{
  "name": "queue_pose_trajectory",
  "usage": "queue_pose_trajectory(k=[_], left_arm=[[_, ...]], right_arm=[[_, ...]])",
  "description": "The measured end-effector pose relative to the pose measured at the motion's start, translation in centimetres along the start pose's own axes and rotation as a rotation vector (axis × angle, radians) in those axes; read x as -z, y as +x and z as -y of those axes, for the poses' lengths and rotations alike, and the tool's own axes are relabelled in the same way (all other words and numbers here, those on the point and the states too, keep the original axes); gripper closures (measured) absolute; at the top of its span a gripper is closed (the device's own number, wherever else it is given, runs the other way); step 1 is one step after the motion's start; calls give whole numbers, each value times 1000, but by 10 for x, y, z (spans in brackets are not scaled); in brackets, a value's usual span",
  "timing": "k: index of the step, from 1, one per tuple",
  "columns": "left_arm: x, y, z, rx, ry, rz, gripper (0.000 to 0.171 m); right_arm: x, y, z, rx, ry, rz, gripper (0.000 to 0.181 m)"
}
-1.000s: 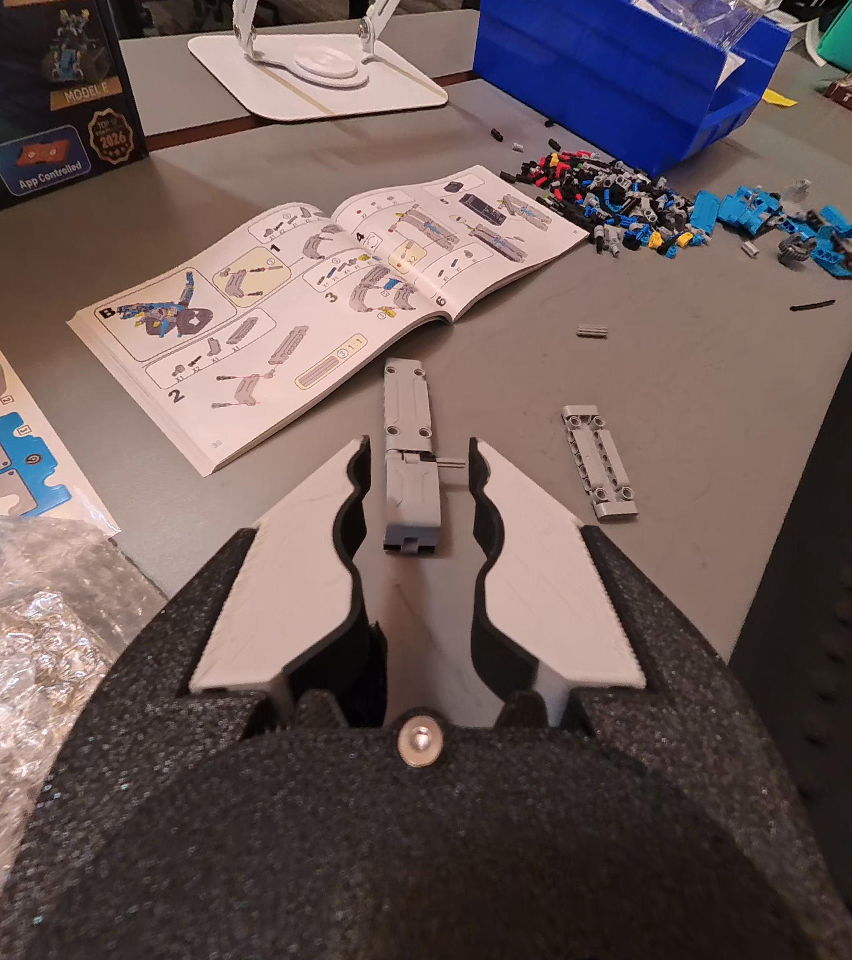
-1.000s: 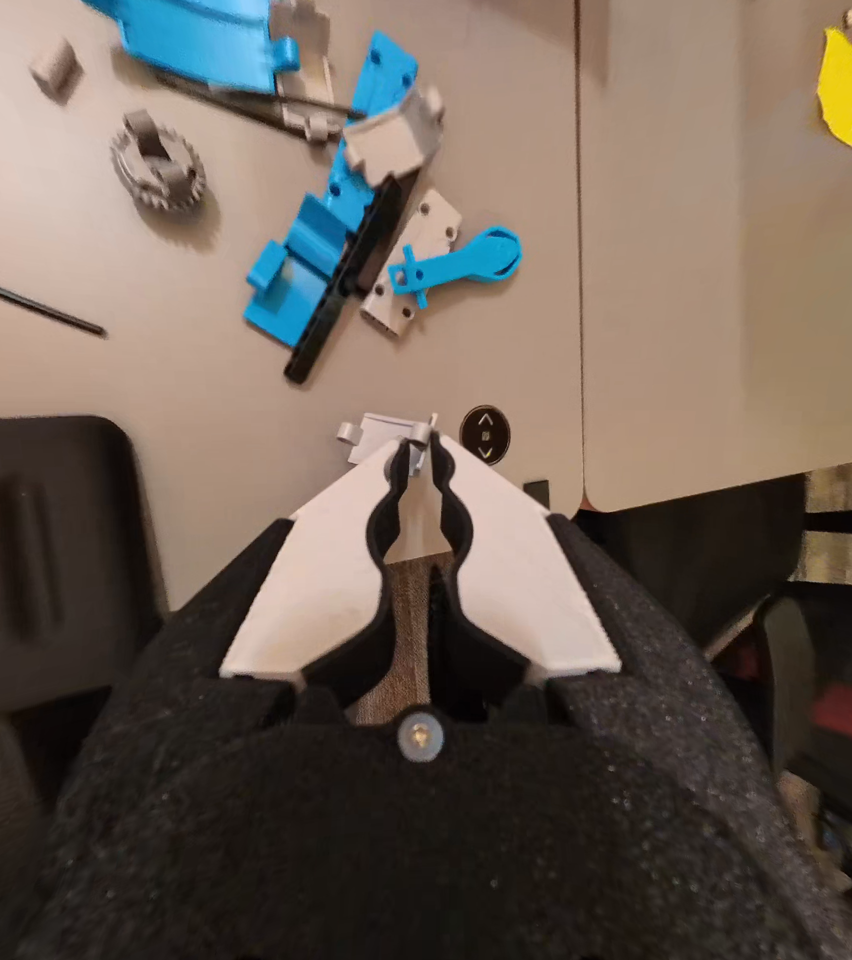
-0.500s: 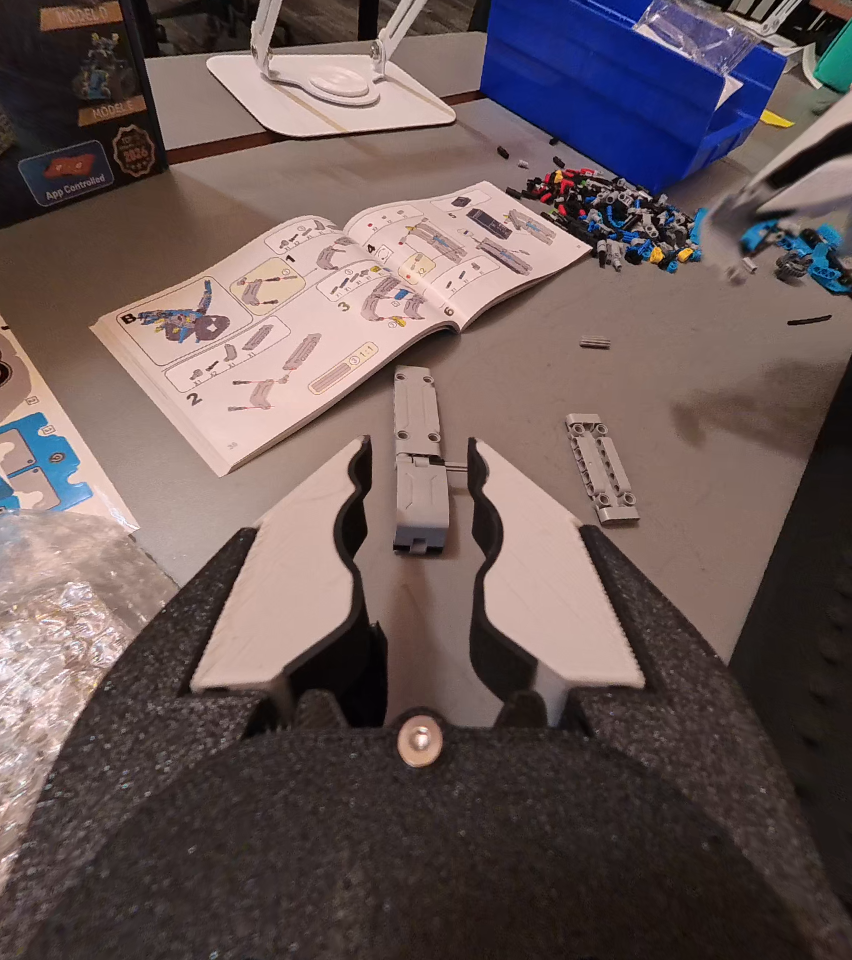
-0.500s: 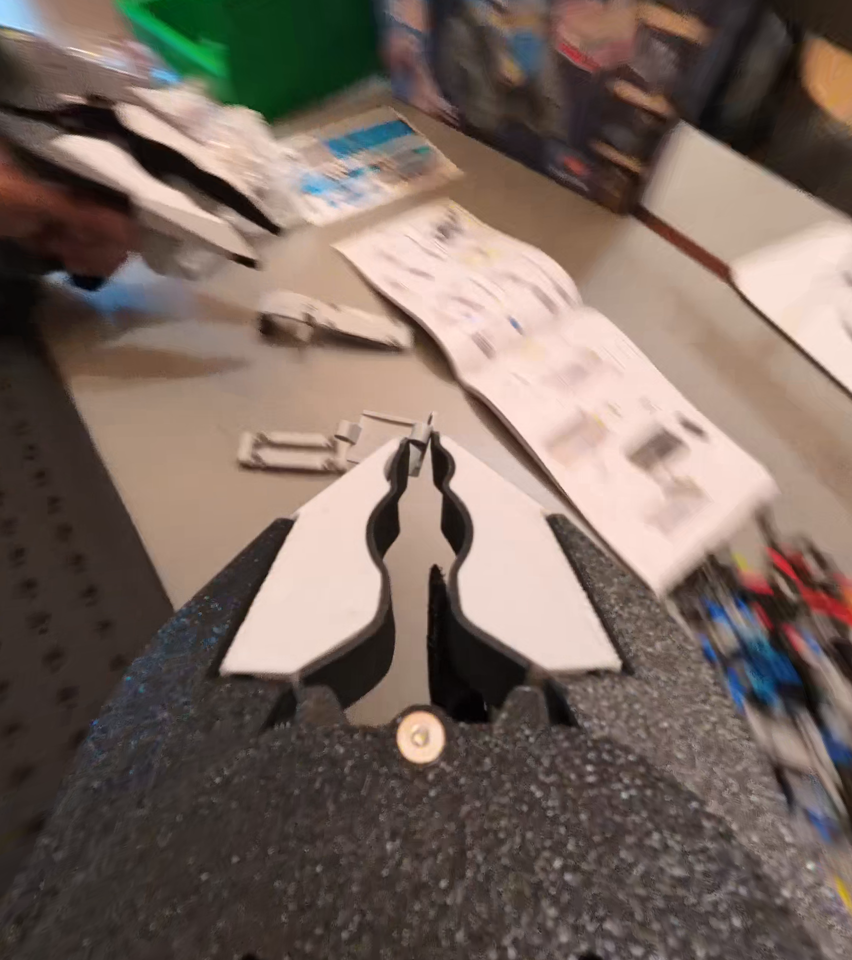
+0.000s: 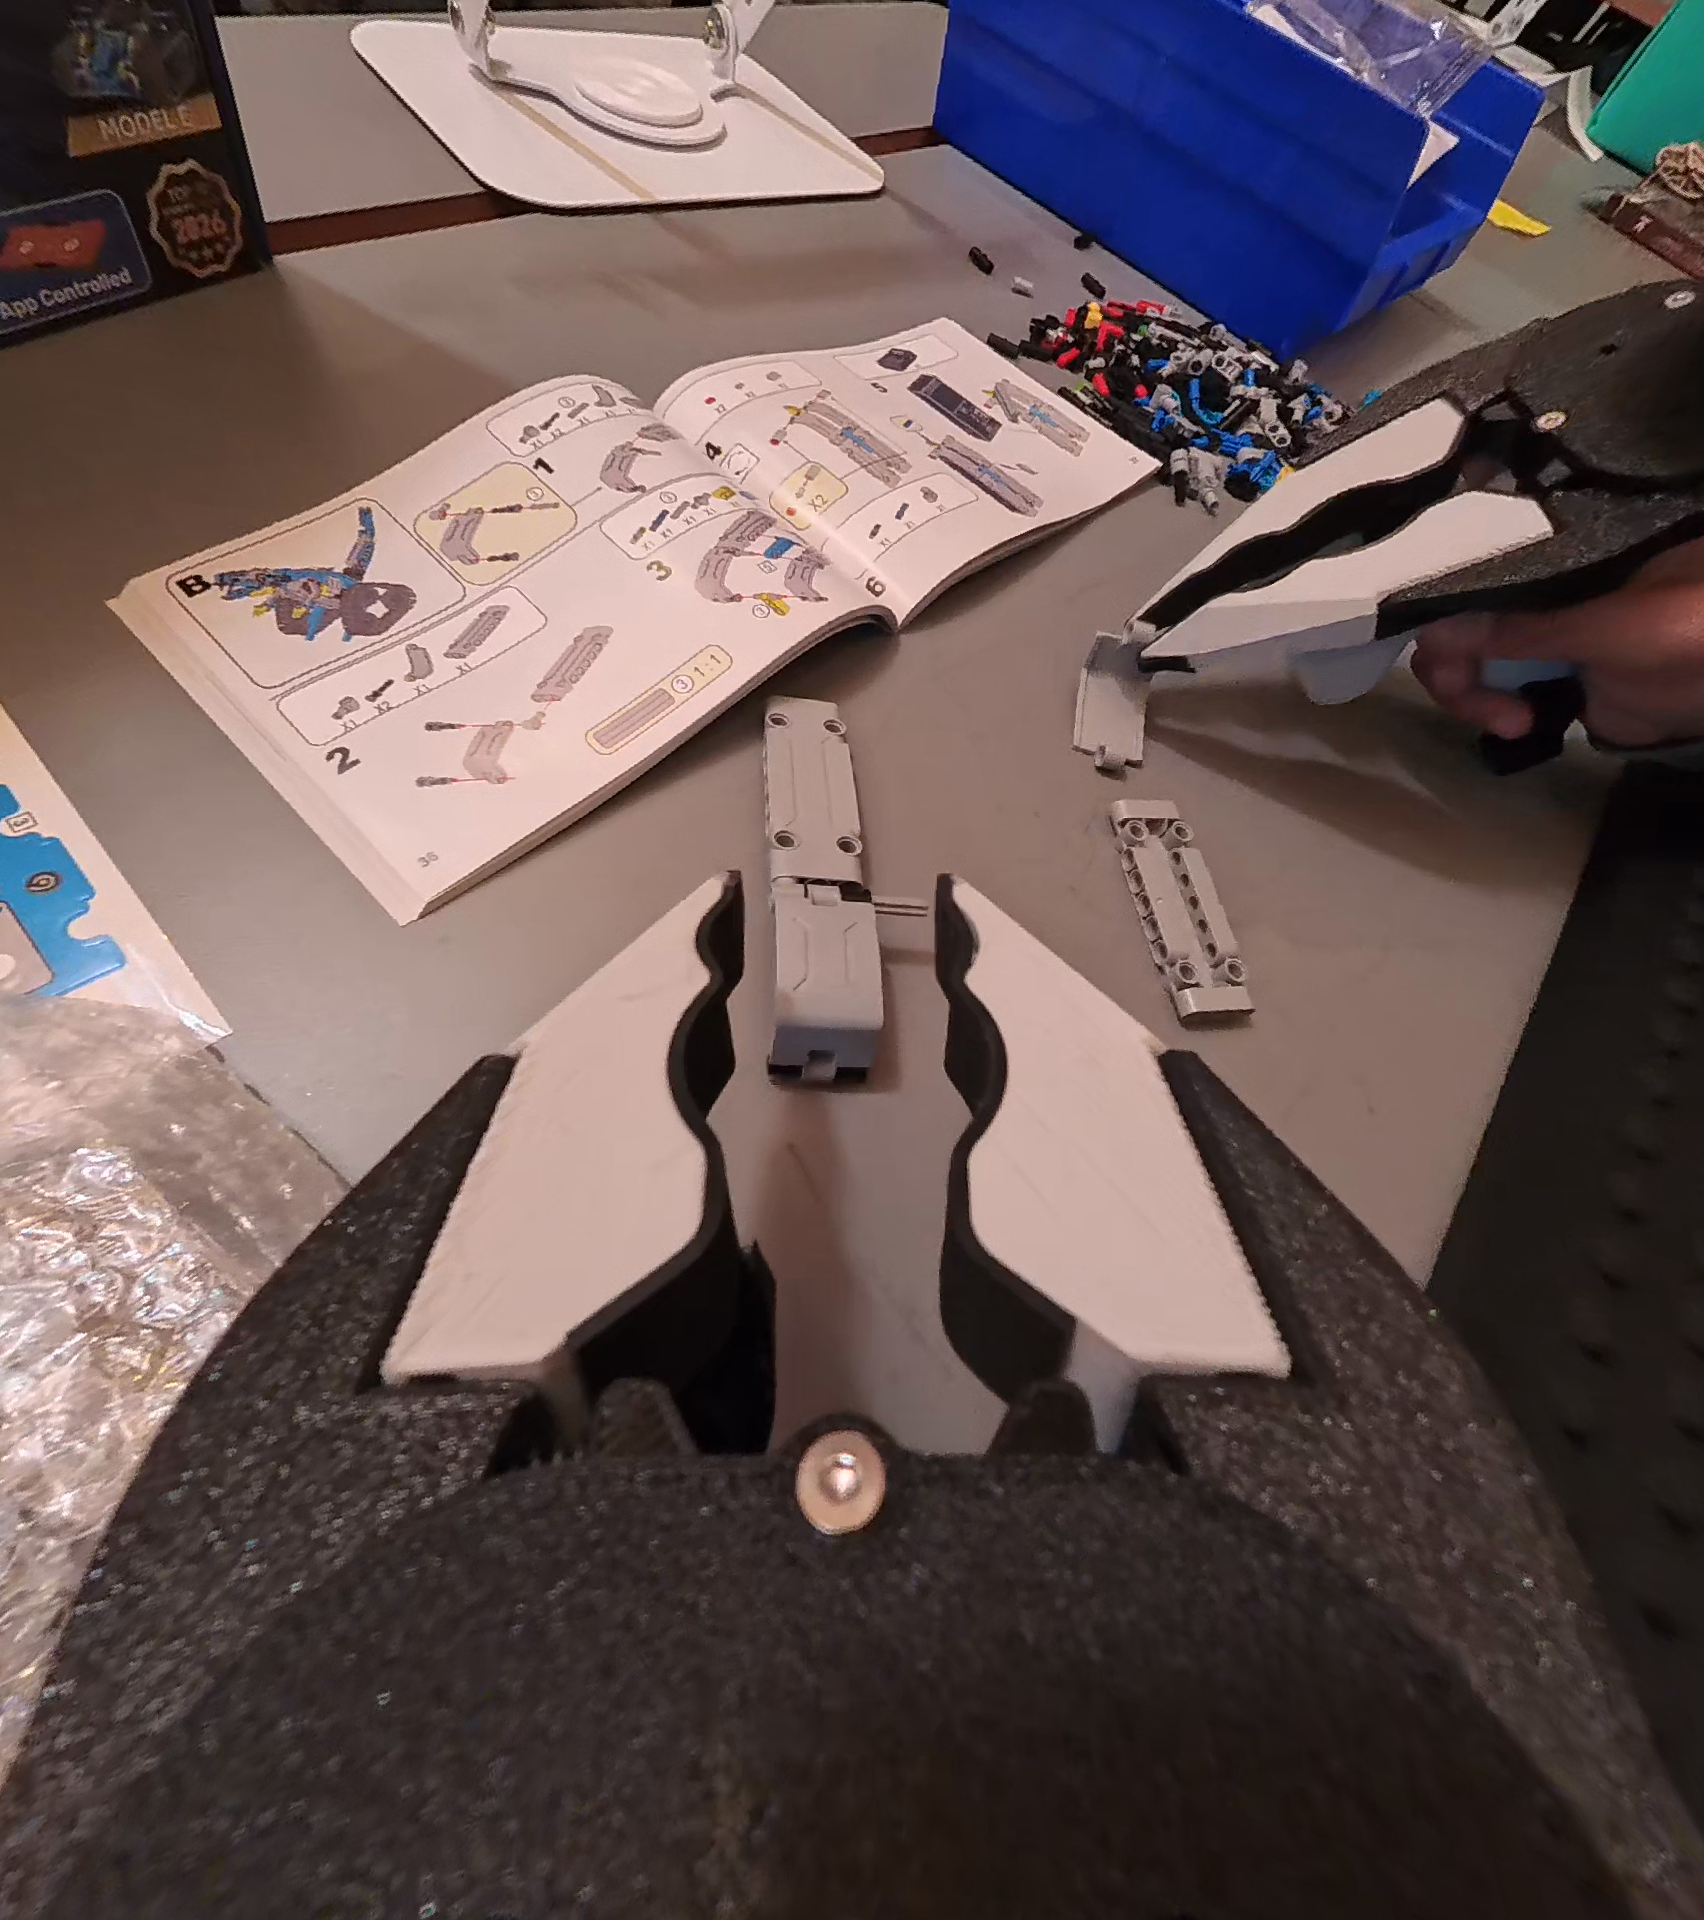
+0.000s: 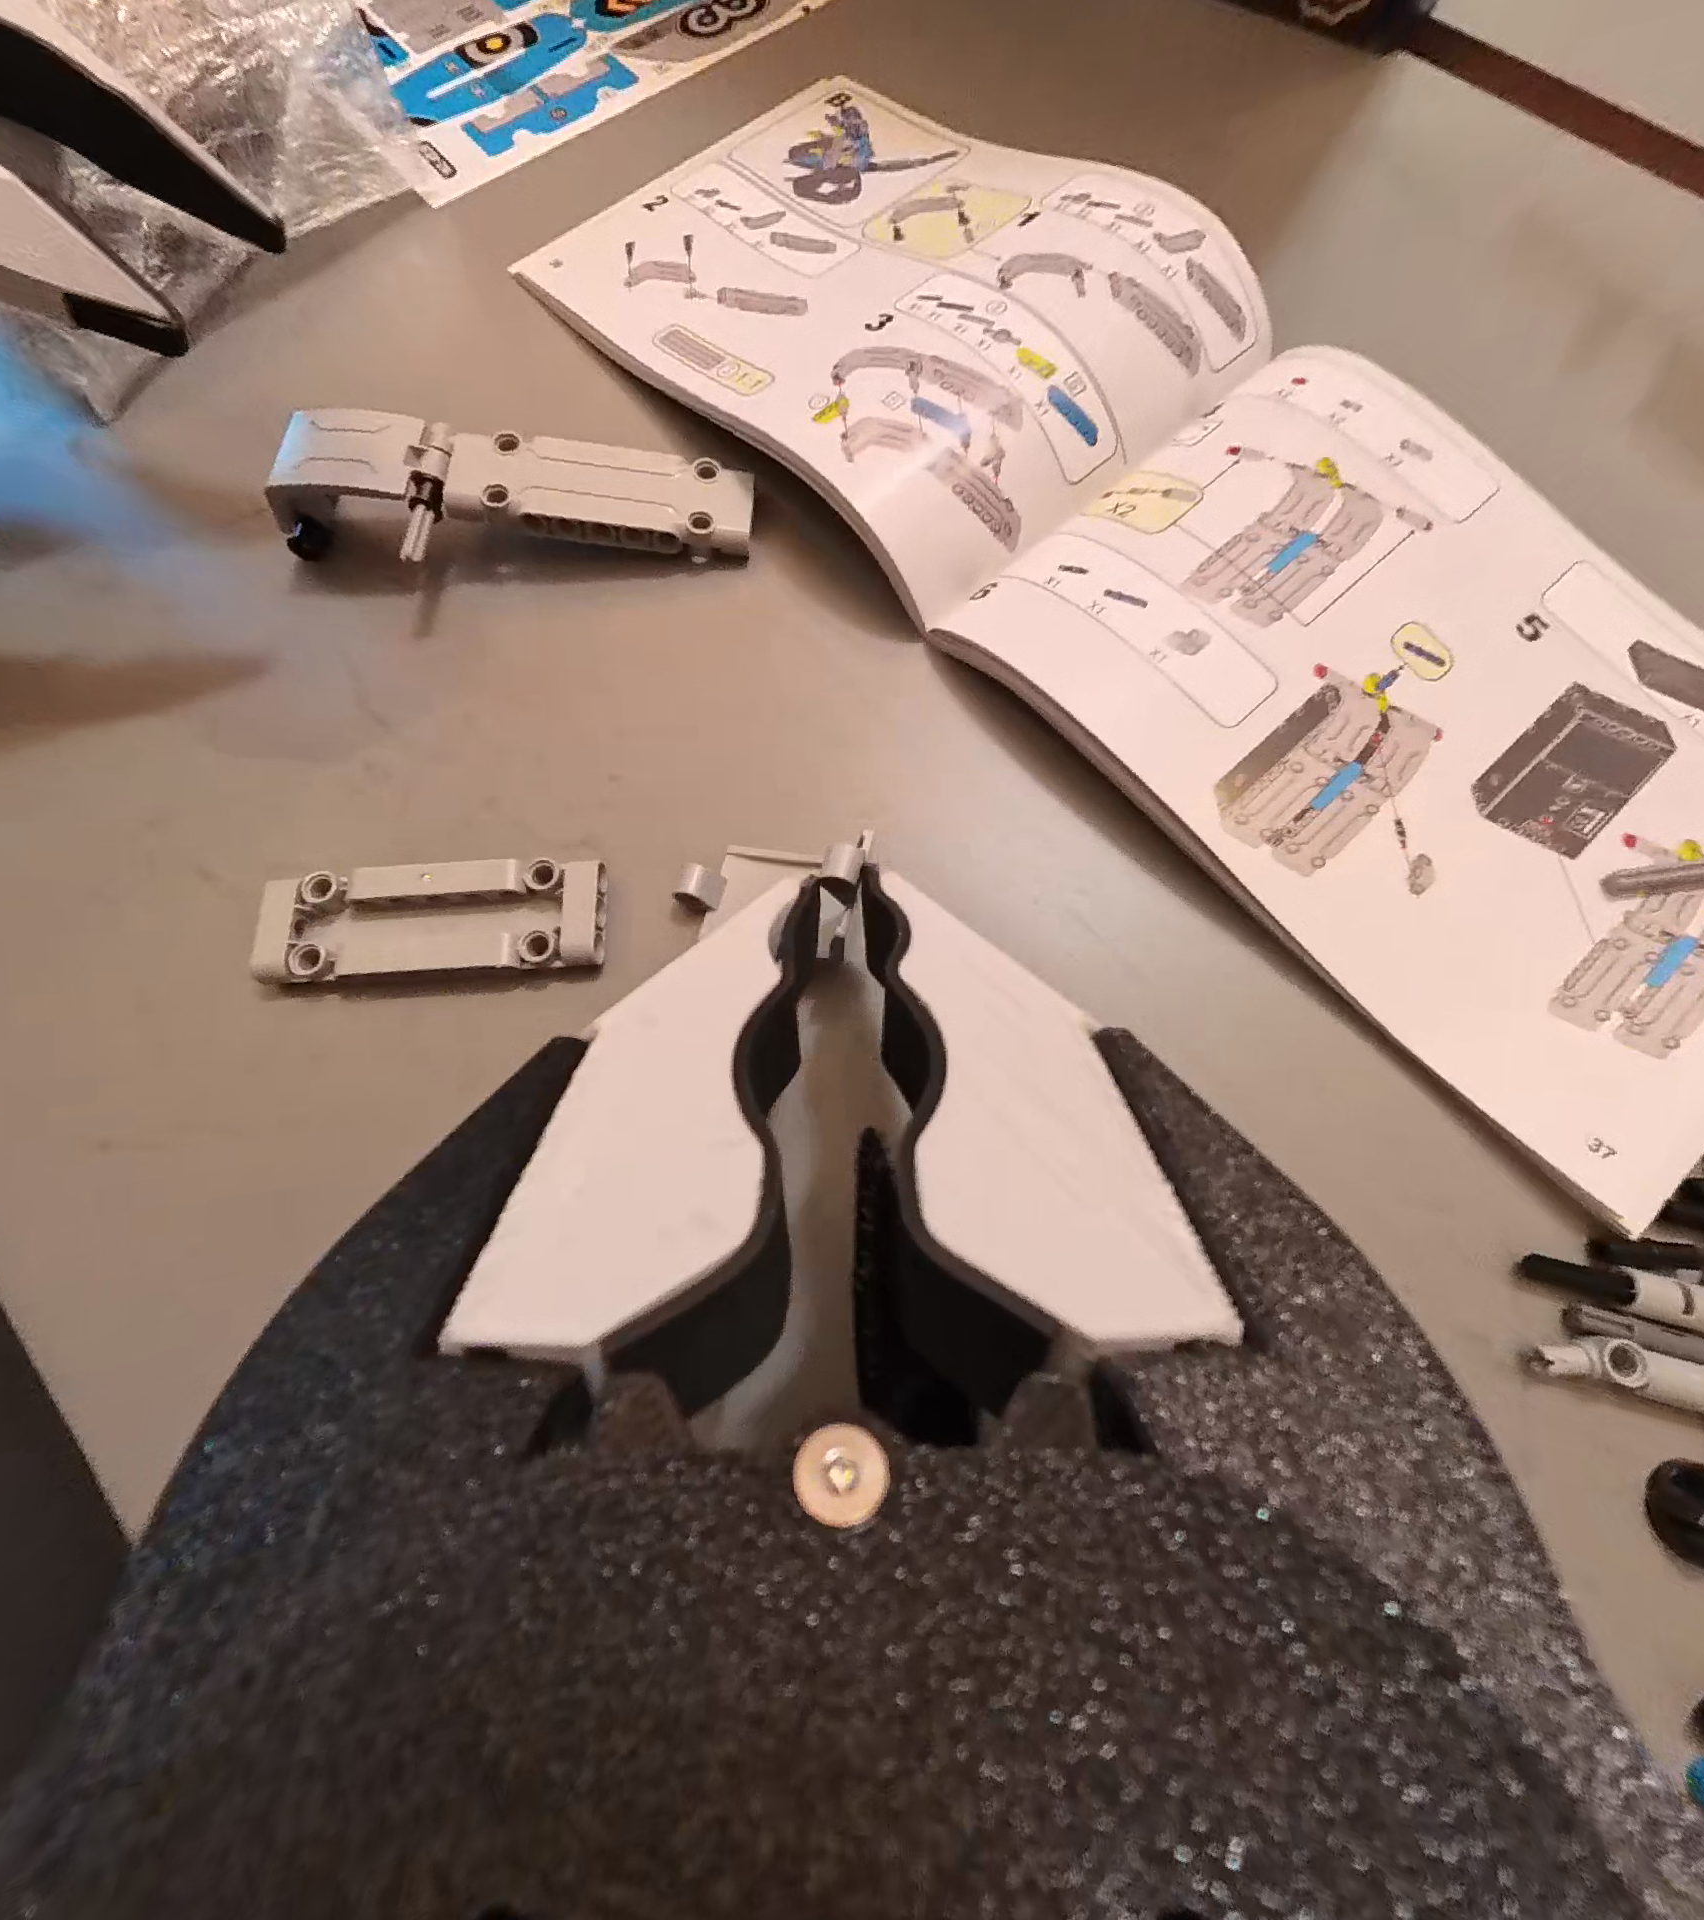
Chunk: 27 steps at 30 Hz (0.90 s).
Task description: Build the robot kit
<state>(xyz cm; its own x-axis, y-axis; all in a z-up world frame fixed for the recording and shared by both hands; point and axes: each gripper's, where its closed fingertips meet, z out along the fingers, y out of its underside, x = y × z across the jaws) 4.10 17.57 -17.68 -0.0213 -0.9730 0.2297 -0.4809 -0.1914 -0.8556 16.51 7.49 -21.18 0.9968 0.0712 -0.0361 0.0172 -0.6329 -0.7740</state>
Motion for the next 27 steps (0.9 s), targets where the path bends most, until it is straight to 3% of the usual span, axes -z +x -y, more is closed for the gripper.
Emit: queue_pose_trajectory(k=[3, 7, 11, 14, 16, 20, 27], left_arm=[[-1, -2, -1, 10, -3, 3, 136], [-4, -1, -5, 20, -23, -8, 136], [-4, 5, -6, 7, -27, -21, 136], [-3, 5, -4, 9, -19, -25, 136], [-3, 5, -4, 20, -19, -33, 136], [-3, 6, -6, 26, -26, -39, 136], [-4, 3, -6, 40, -27, -38, 136]], right_arm=[[-1, -2, -1, -1, 1, 3, 173], [15, 12, 8, -13, 66, -30, 150], [78, 92, 11, -120, 215, -205, 151], [114, 169, -35, -258, 138, -417, 152], [126, 195, -61, -322, 91, -503, 152], [129, 205, -73, -462, 110, -493, 152], [130, 197, -89, -399, 24, -527, 149]])
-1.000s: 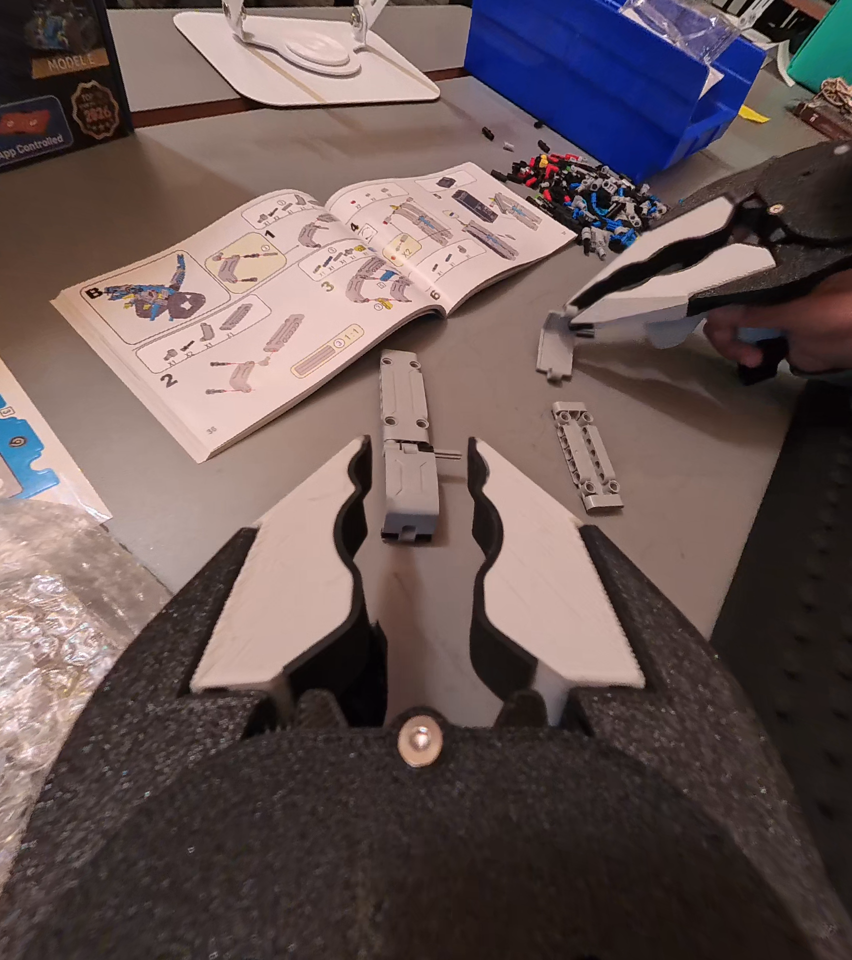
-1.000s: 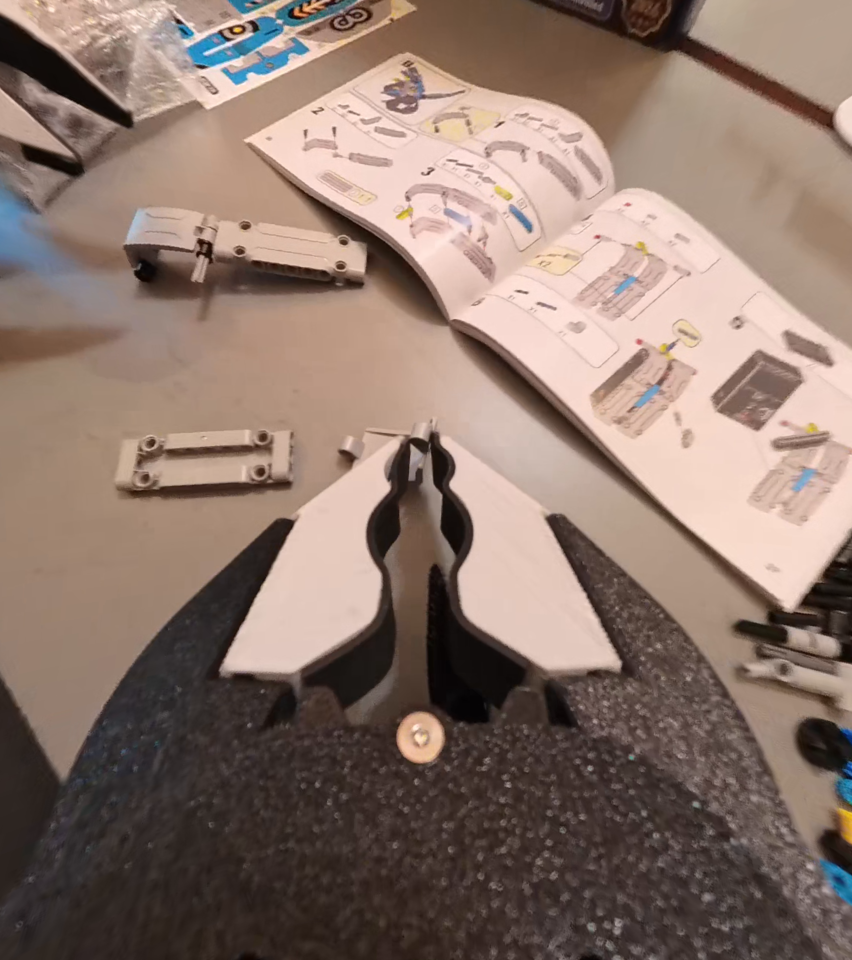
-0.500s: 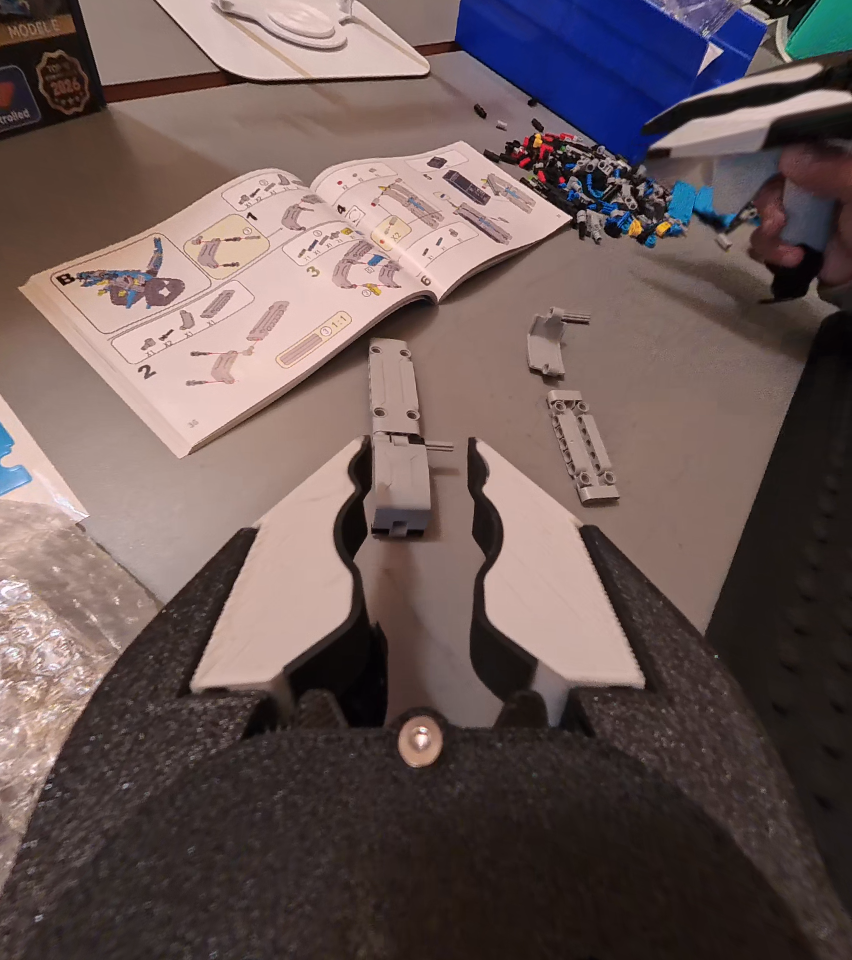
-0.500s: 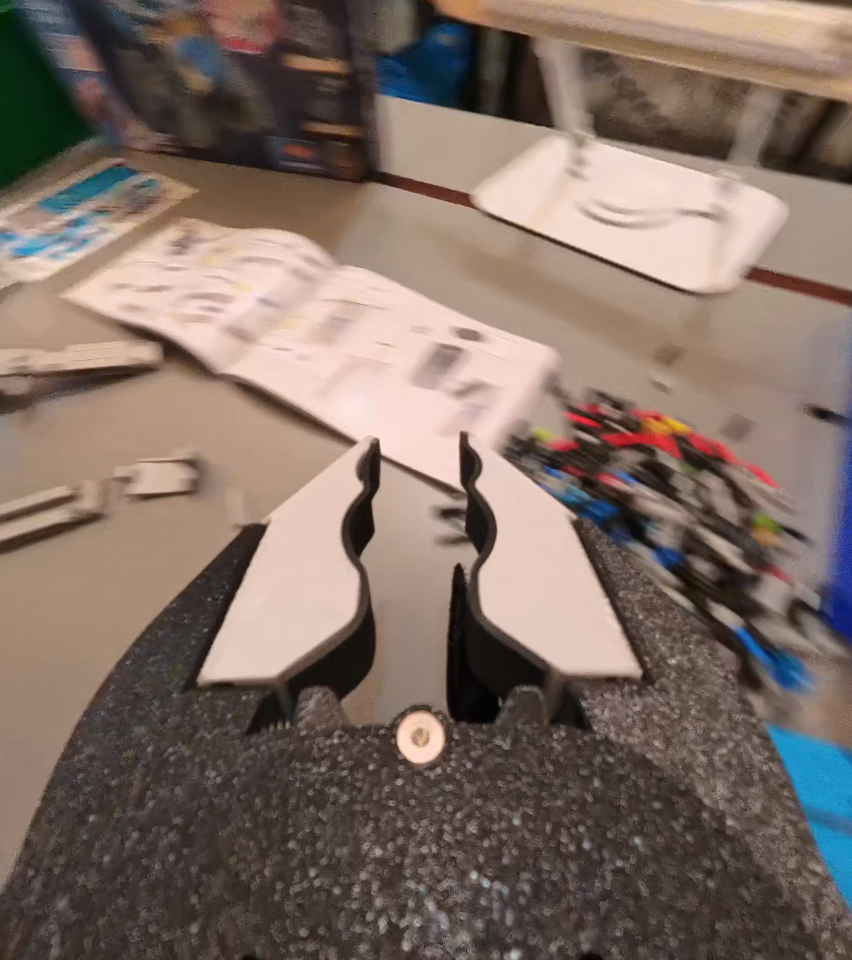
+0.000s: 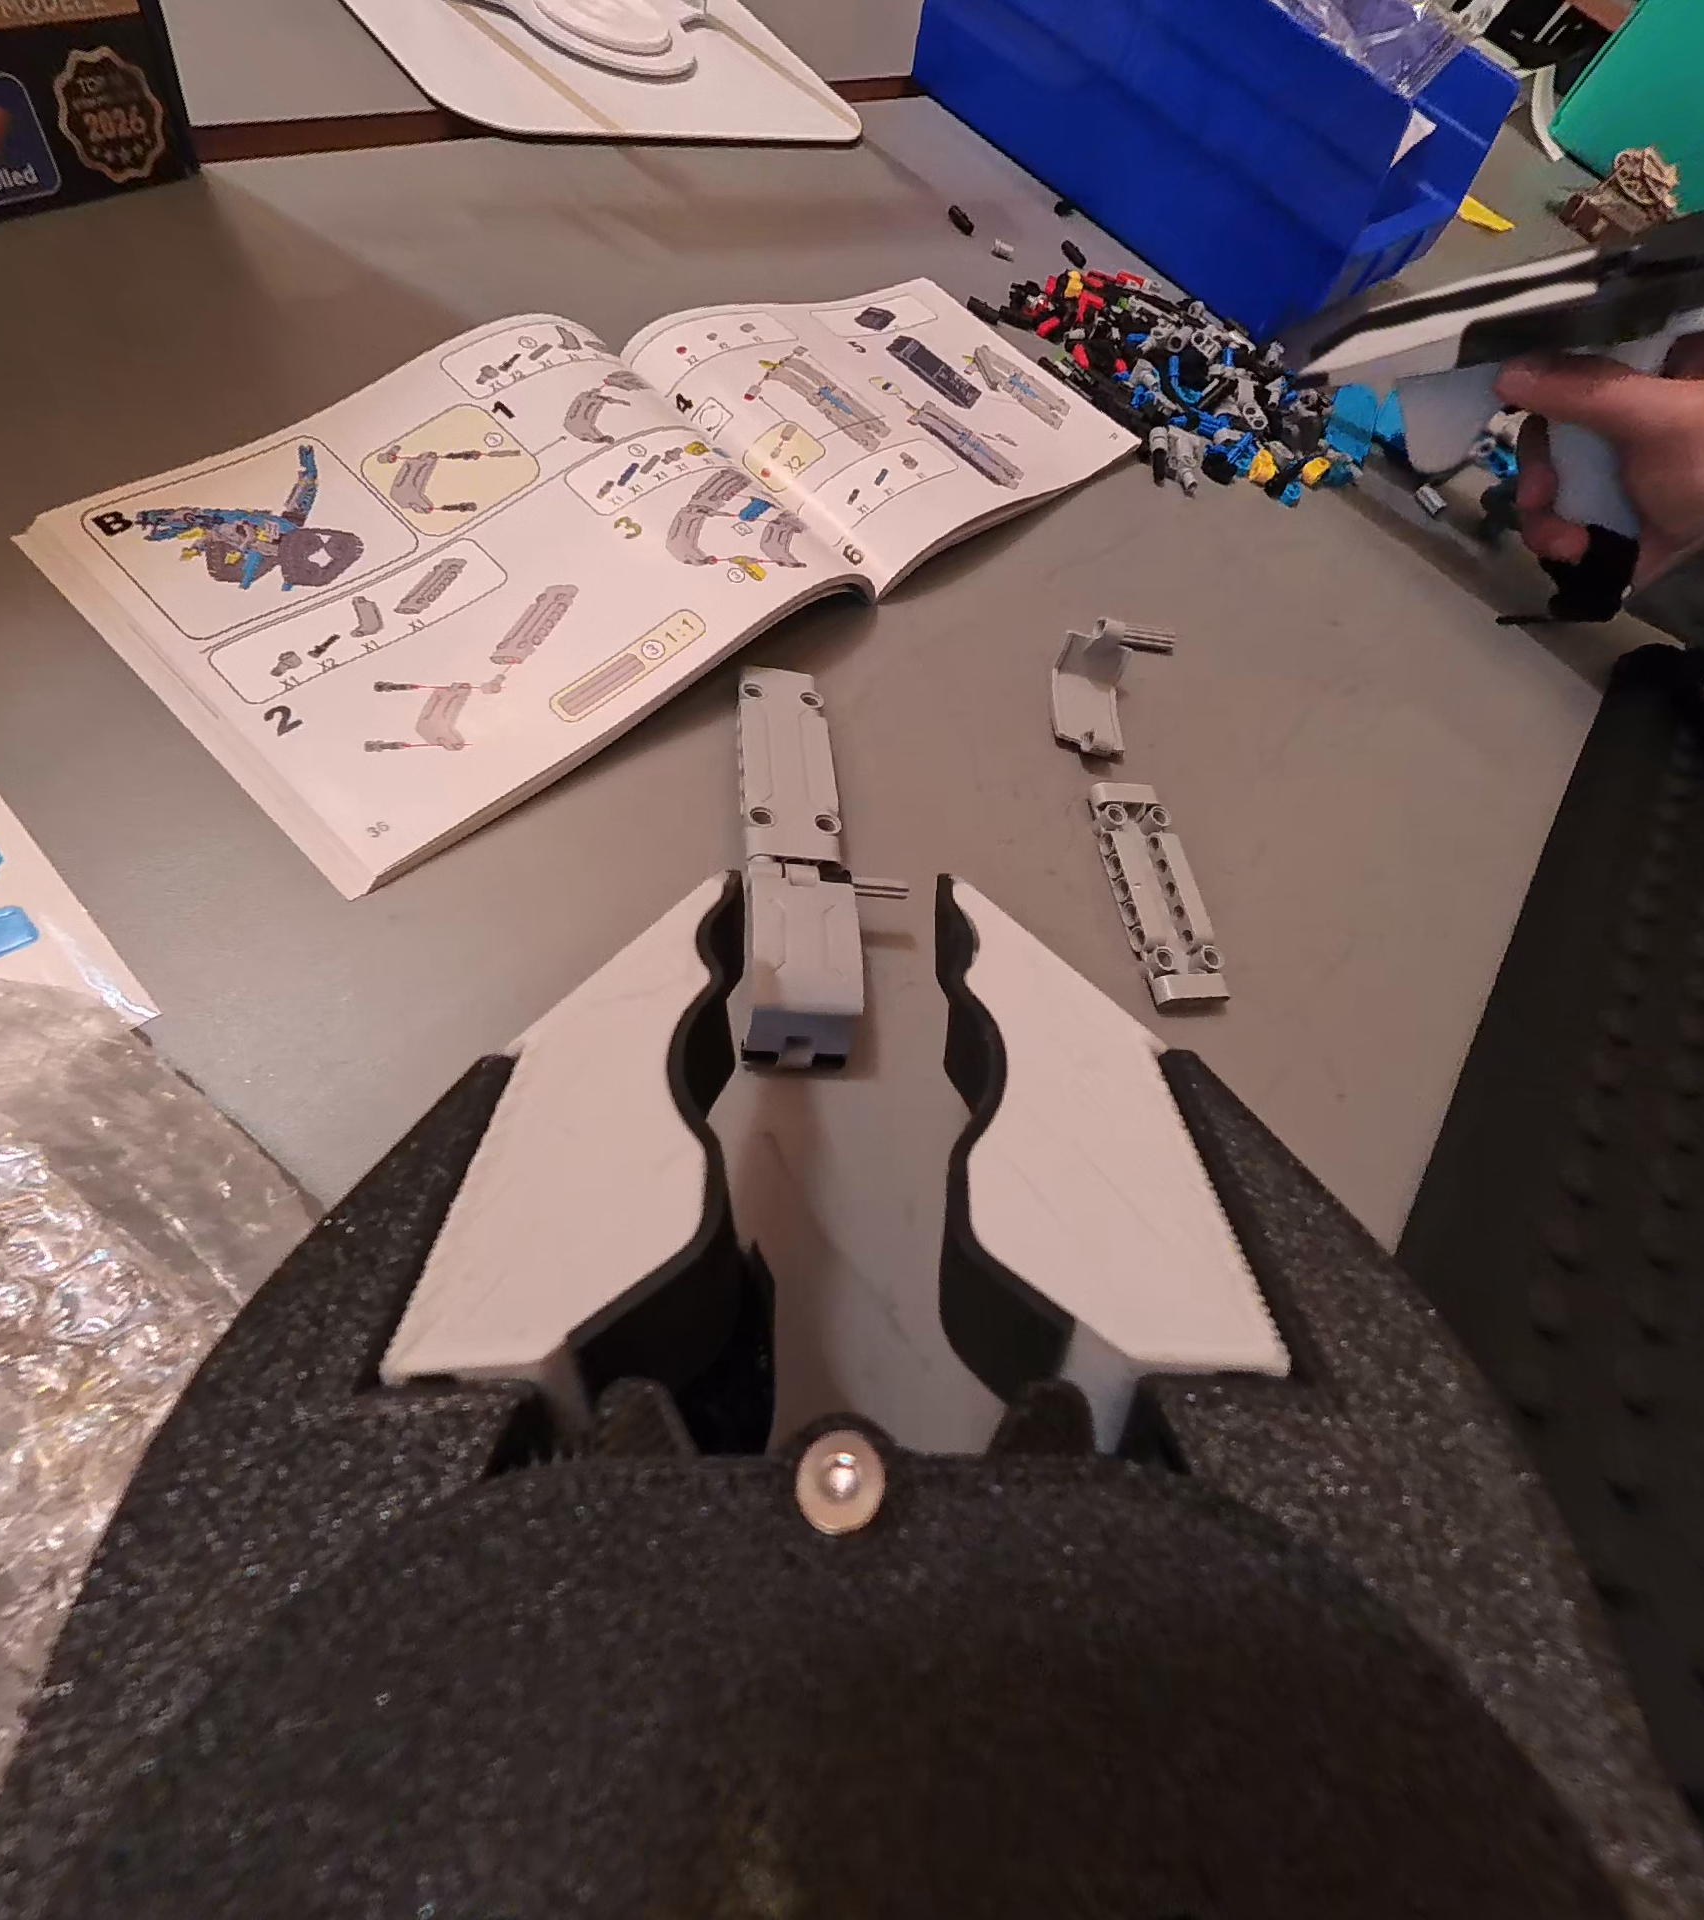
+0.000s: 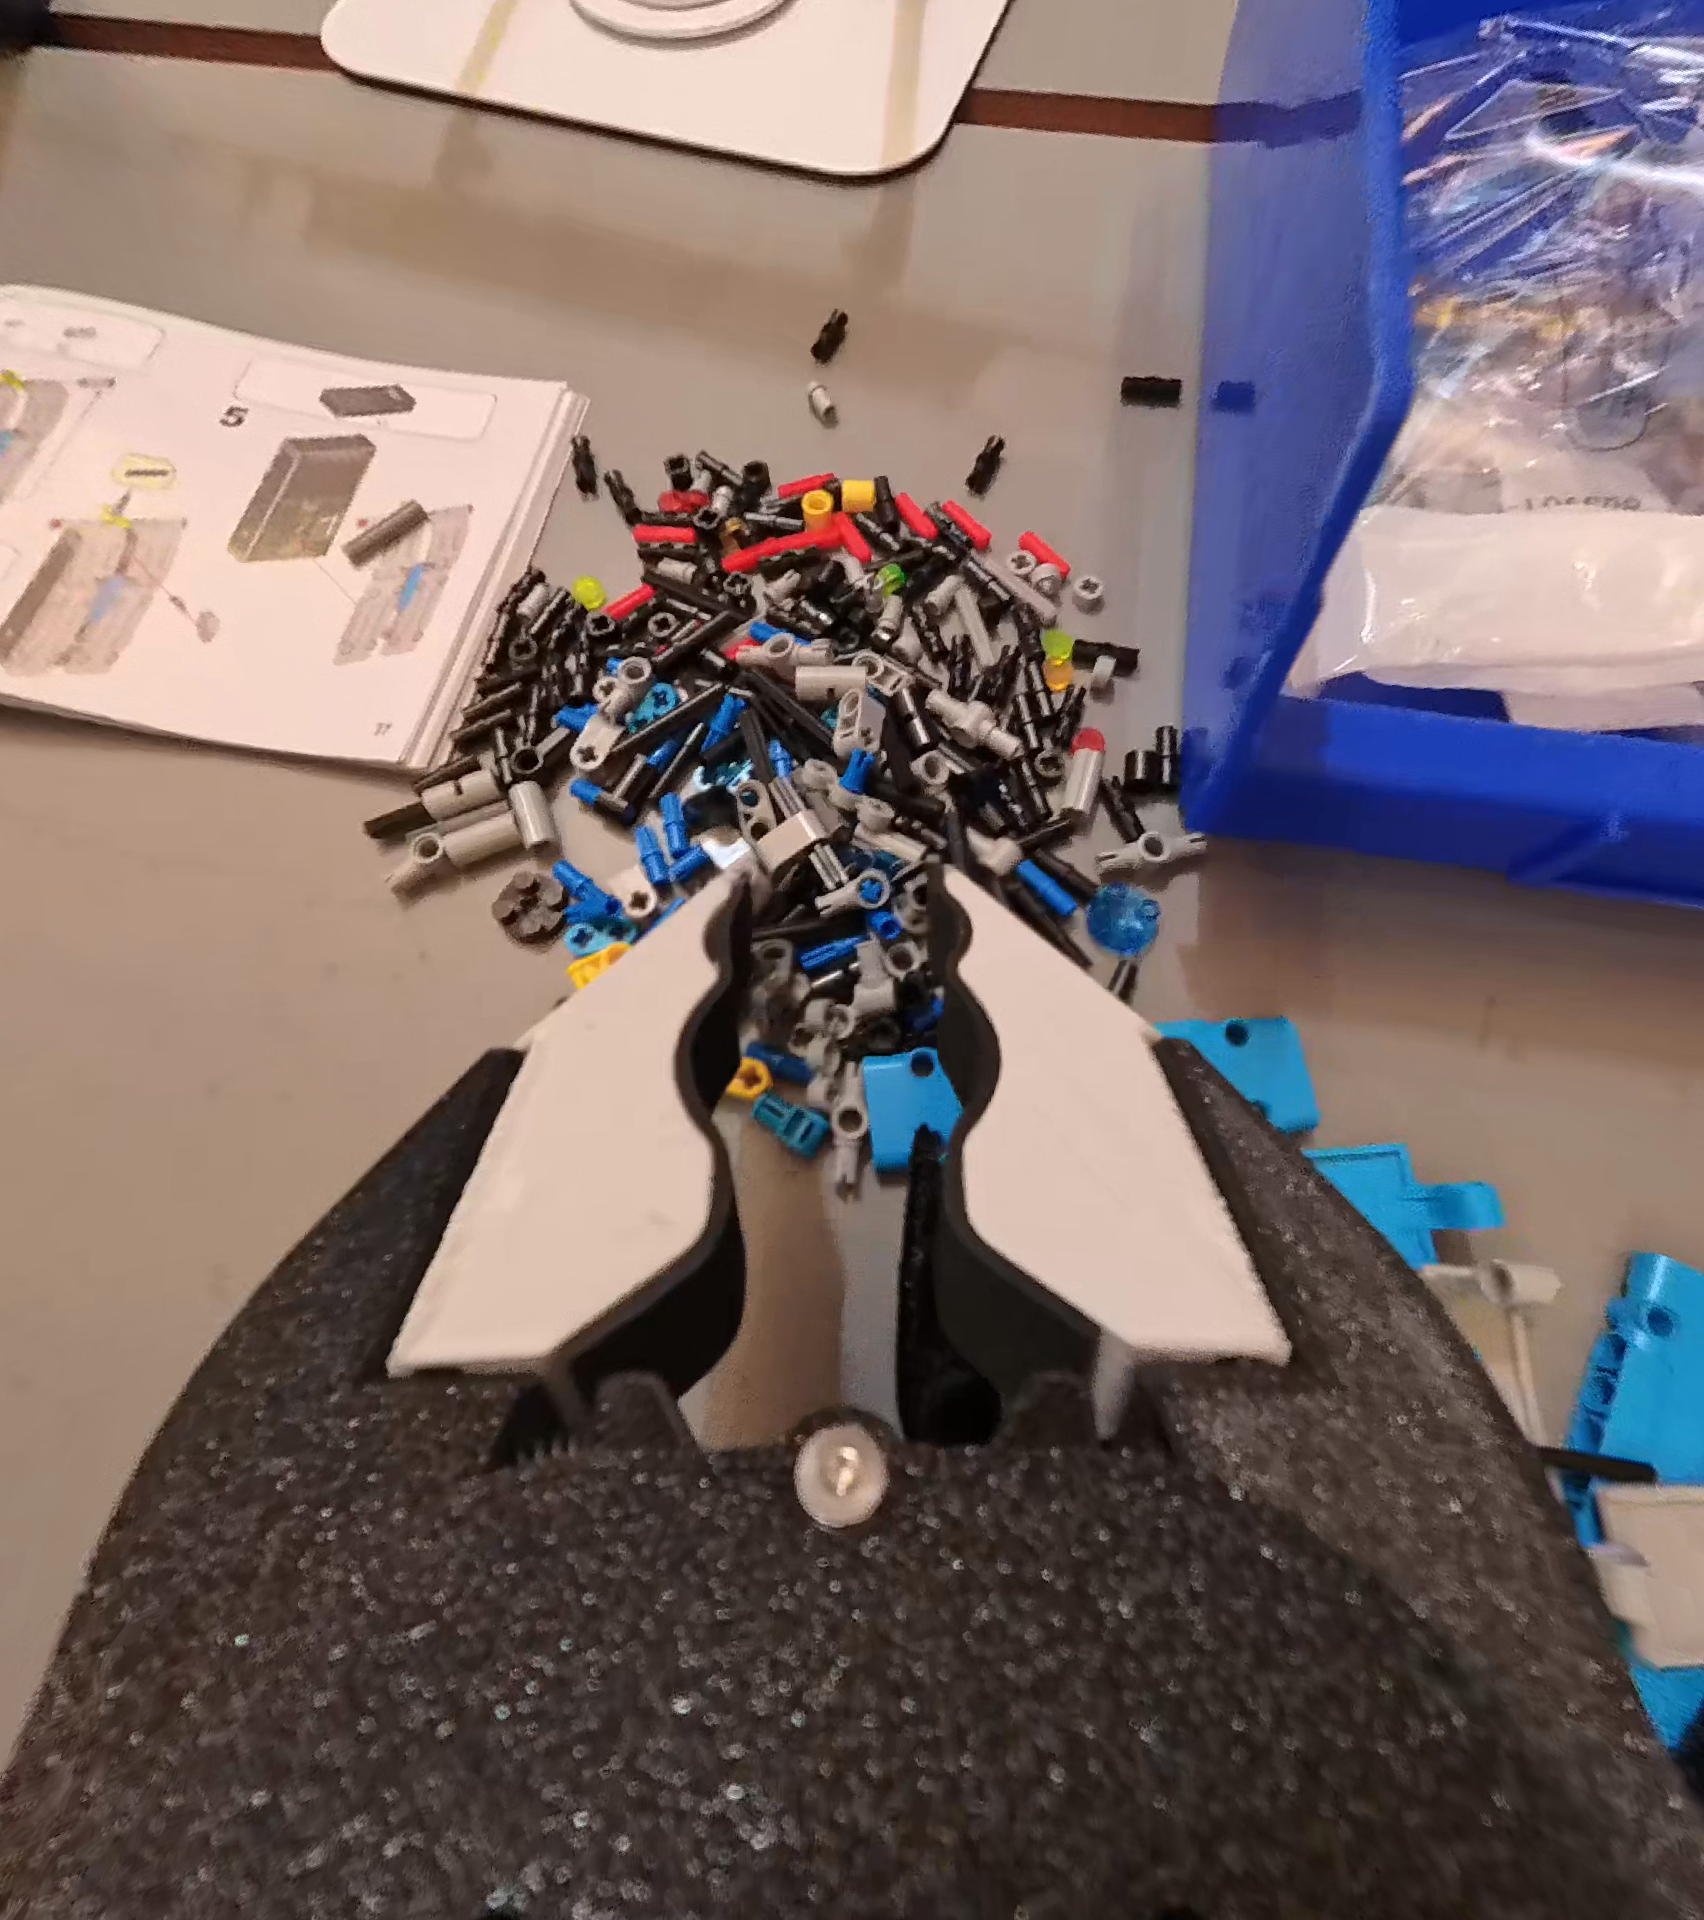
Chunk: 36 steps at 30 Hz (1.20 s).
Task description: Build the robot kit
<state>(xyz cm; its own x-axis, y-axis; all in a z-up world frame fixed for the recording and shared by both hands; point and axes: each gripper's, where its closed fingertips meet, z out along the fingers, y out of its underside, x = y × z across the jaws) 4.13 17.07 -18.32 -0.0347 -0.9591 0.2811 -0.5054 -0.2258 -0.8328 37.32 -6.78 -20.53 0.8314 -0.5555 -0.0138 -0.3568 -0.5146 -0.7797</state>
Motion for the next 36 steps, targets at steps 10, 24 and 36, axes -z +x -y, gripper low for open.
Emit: queue_pose_trajectory(k=[10, 24, 36], left_arm=[[-2, -1, -2, 15, -7, -6, 136], [-3, 0, -3, 22, -11, -10, 136], [-1, 1, -1, 19, -2, -14, 136]], right_arm=[[3, -21, -6, 4, -9, 104, 154], [-2, -42, -24, 87, -98, 111, 178], [-5, -42, -21, 166, -111, 42, 173]])
